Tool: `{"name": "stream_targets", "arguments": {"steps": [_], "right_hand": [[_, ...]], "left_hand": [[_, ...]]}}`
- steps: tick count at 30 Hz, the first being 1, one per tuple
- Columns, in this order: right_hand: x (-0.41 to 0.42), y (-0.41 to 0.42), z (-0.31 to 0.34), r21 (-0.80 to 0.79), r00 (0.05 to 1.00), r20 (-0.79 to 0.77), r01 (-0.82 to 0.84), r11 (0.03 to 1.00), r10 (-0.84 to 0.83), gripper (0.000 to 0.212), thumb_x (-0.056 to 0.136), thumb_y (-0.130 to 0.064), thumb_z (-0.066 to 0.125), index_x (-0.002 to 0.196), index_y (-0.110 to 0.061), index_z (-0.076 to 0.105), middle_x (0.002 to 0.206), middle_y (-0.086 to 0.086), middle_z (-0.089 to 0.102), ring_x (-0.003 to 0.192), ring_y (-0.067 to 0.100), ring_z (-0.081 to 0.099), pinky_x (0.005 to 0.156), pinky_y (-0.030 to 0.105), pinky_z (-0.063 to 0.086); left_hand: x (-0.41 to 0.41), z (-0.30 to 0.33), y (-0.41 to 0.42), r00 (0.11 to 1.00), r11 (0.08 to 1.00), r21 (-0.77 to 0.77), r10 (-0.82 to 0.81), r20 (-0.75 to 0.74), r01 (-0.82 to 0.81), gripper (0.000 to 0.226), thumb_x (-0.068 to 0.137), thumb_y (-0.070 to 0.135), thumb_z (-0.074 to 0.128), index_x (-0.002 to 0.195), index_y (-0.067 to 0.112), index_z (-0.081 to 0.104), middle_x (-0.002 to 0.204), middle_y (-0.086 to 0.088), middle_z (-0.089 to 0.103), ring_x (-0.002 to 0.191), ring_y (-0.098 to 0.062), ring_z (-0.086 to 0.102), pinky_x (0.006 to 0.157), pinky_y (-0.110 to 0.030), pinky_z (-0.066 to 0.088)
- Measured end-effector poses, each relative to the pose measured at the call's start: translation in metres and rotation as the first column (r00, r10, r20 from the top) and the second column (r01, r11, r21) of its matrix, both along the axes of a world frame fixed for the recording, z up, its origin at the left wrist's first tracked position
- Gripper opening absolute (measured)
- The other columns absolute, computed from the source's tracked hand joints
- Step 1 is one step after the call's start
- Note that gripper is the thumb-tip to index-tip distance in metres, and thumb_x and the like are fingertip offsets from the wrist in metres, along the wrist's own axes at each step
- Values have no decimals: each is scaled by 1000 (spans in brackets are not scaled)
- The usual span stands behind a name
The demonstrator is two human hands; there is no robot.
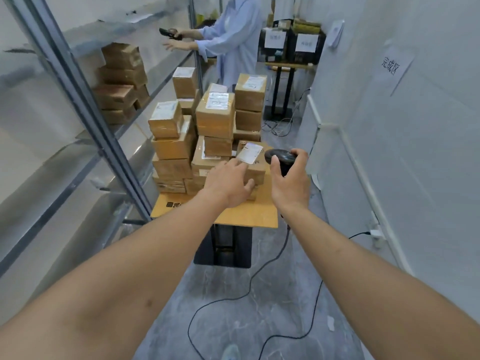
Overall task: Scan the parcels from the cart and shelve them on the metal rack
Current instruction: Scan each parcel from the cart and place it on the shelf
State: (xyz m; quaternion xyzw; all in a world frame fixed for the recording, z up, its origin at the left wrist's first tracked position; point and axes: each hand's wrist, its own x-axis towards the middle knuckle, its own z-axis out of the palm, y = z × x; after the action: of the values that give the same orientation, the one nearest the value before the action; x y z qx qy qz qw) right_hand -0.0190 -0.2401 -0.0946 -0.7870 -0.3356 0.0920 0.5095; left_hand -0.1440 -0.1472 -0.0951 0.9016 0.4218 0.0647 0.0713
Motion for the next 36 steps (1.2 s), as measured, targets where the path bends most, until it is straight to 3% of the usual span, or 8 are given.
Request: {"name": "stream_targets", "arguments": {"steps": [4,14,21,28,33,36], "right_hand": [[32,41,-12,-38,1000,-11,28,999,-29,37,104,-49,53,133,-29,39,112,-2,64,95,23,62,77,35,43],[115,128,-53,-109,997,-76,-20,994,11,40,105,-46,54,136,-26,41,109,-3,62,95,22,58,78,34,41],[179,183,-87,-173,981,-145,-156,972,131,37,104,-49,53,134,-30,40,108,-4,64,97,24,64,83,43,54],[222,214,-119,-219,933,-212,-336,916,291,36,105,-51,52,134,-34,39,112,-4,65,100,24,63,86,44,54],[246,218,-135,-208,896,-244,-423,882,372,35,104,-51,53,134,-38,40,114,-8,67,99,18,66,84,37,53],[256,215,-142,-195,875,-255,-463,865,411,33,105,-49,54,134,-41,39,115,-11,66,97,13,66,78,31,50]], "left_hand": [[34,-15,46,1000,999,-41,-21,-20,20,56,102,51,51,147,18,54,150,-5,53,133,-32,51,109,-49,46],[109,-60,132,996,990,-138,30,-82,-41,57,98,53,58,141,15,54,144,-7,52,129,-34,51,106,-48,45],[166,-102,167,968,943,-226,222,-117,-244,67,94,63,58,142,16,53,158,-8,41,137,-36,44,108,-48,44],[204,-131,178,893,855,-261,413,-181,-448,87,82,74,68,147,20,47,165,-9,30,143,-39,36,112,-50,39],[212,-148,181,840,808,-231,508,-193,-542,93,73,80,68,148,30,44,166,-11,20,143,-45,33,119,-53,32],[211,-151,180,802,757,-265,565,-194,-598,103,71,83,68,158,40,31,166,-17,19,141,-43,33,119,-50,28]]}}
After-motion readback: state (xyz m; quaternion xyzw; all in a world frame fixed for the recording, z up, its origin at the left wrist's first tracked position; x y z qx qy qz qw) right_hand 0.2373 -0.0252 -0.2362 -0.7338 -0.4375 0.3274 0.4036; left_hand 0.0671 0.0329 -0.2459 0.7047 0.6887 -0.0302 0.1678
